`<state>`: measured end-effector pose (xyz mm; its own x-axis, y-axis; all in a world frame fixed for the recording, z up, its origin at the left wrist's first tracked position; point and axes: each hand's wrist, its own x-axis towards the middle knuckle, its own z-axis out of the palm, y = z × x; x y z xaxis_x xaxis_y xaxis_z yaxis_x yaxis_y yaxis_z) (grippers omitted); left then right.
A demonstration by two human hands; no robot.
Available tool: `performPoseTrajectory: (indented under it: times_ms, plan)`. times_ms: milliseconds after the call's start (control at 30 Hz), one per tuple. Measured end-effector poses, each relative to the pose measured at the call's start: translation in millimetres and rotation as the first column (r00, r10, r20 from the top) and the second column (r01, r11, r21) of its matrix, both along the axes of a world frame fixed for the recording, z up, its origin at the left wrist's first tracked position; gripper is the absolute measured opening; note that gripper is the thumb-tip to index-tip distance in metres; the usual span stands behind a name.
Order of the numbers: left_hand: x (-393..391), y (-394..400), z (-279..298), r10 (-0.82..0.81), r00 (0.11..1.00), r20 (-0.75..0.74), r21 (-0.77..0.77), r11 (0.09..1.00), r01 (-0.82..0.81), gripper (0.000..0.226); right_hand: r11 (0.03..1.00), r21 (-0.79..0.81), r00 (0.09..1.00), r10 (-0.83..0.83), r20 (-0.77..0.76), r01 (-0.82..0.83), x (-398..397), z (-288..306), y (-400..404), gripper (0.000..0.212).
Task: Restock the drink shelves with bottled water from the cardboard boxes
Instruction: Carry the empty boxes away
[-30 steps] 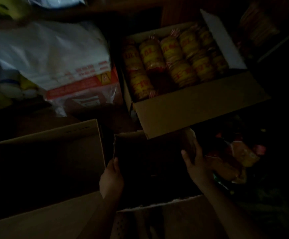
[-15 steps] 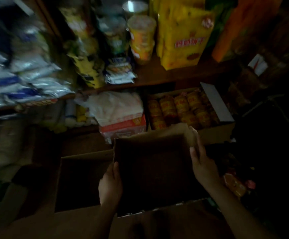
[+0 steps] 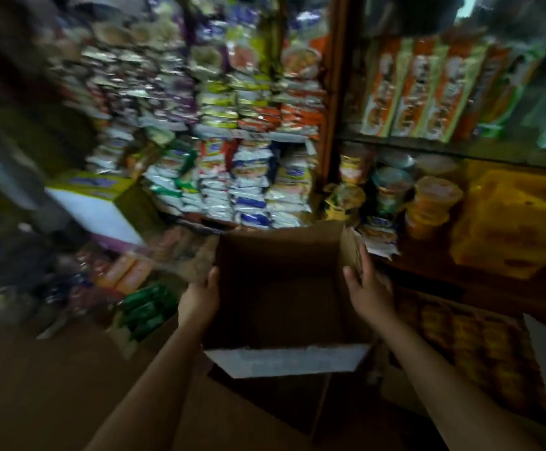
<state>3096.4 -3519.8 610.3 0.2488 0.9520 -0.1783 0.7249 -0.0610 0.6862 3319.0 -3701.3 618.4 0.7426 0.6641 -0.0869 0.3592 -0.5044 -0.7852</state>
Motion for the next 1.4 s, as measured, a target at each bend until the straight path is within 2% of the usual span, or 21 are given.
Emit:
performPoseTrajectory:
  times_ms: [100,200,333,500,600,767,933,1167,1300,1400]
  plan:
    - [-52,9,28,0.088,0.996,-0.007,0.126,0.988,-0.087,0.050,0.986,0.107,0.991,0.132,-0.017,-0.129,-28,19,40,0.060]
    - [-115,3,49,0.262,0.965,-0.017,0.168,0.952,-0.256,0.048,0.952,0.177,0.966,0.257,-0.015,-0.250,-72,30,75,0.059]
    - [-210,-10,52,0.464,0.886,0.000,0.130,0.878,-0.460,0.059,0.885,0.184,0.901,0.434,0.007,-0.428,-150,37,118,0.057]
    - [-322,-24,52,0.669,0.742,0.052,0.078,0.738,-0.671,0.058,0.791,0.114,0.799,0.595,0.086,-0.601,-262,48,171,0.055]
    - [-391,-19,44,0.754,0.654,0.066,0.058,0.651,-0.757,0.061,0.696,0.144,0.710,0.697,0.101,-0.703,-335,48,204,0.055]
    - [-502,18,37,0.839,0.541,0.061,0.057,0.538,-0.841,0.060,0.632,0.054,0.633,0.762,0.139,-0.773,-453,44,271,0.055]
    - [-607,71,40,0.888,0.454,0.076,0.072,0.449,-0.890,0.062,0.564,0.085,0.570,0.811,0.133,-0.821,-563,41,340,0.056]
    - [-718,154,35,0.910,0.400,0.111,0.040,0.398,-0.917,0.060,0.503,0.019,0.504,0.862,0.061,-0.864,-676,43,439,0.053]
    - [-767,223,34,0.917,0.392,0.076,0.076,0.386,-0.919,0.055,0.511,0.083,0.515,0.857,0.026,-0.855,-733,28,519,0.054]
    - [-805,289,35,0.926,0.371,0.065,0.085,0.366,-0.927,0.058,0.481,0.088,0.486,0.873,0.048,-0.872,-774,31,590,0.053]
